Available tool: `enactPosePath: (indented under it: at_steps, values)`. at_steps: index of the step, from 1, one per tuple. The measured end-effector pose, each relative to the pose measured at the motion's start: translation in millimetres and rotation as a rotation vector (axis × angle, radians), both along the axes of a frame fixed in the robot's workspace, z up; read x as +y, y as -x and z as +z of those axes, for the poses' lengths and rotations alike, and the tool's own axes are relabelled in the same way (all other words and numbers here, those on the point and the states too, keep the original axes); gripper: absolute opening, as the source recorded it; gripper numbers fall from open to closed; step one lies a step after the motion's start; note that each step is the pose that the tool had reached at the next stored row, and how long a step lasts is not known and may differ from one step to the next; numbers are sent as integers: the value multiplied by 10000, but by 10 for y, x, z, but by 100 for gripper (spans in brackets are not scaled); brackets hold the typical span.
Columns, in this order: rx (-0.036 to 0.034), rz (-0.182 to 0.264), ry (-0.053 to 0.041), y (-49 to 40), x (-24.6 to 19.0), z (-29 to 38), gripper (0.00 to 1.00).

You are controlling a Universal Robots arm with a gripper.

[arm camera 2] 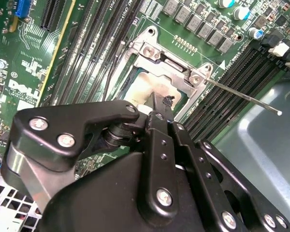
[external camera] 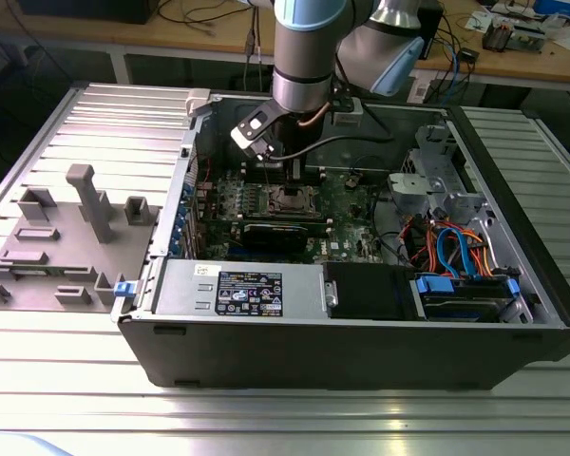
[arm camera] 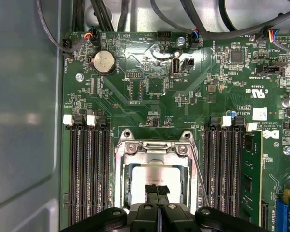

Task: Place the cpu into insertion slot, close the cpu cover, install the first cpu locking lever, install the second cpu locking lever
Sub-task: 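Install the first cpu locking lever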

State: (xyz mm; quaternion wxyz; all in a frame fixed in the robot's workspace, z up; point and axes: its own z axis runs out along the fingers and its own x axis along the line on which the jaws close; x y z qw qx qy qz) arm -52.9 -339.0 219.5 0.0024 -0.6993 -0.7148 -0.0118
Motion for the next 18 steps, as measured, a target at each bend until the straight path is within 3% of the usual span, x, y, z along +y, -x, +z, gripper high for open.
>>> enactPosePath:
  at_steps: [14,18]
  values:
    - [0,15,41,0,0,125,11]
    - [-1,436,52,1,0,137,11]
